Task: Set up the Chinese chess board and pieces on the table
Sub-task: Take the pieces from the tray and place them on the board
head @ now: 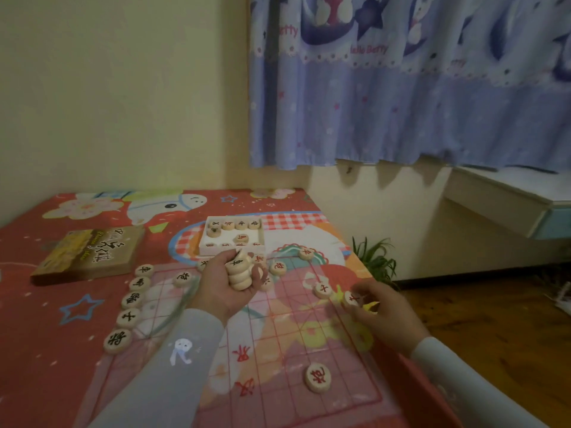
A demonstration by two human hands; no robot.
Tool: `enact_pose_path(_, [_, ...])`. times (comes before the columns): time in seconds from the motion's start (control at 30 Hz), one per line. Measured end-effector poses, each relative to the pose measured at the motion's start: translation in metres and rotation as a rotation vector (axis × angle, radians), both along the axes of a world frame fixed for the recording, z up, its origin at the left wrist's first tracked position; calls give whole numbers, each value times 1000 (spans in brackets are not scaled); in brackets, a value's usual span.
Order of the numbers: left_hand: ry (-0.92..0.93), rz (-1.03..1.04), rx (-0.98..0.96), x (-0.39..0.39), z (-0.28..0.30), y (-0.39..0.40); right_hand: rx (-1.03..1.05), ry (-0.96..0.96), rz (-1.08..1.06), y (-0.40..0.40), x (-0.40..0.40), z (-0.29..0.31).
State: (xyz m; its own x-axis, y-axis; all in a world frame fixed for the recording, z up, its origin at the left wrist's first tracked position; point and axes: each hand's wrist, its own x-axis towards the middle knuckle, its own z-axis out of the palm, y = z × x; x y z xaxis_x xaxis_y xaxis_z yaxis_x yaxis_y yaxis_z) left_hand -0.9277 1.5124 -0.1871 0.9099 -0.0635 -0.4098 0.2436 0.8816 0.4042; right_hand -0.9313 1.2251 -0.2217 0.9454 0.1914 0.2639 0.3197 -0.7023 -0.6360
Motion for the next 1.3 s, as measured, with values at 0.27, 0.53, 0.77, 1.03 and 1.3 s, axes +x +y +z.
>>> enact_pose_path(0.27, [4, -80, 4, -12, -5, -28, -156, -12, 63, 2, -12, -14])
enact_pose_path(0.53, [4, -134, 14, -10, -14, -35, -271, 56, 66, 6, -6, -21])
enact_pose_path(0.77, [46, -122, 115, -14, -12, -56, -19, -119, 110, 39, -14, 17])
enact_pose_path(1.03, [45, -138, 269, -22, -6, -67, 51, -46, 230, 103, -12, 37])
enact_pose_path(1.3, [69, -68, 160, -17, -16, -39, 233, -57, 162, 108, 0, 34])
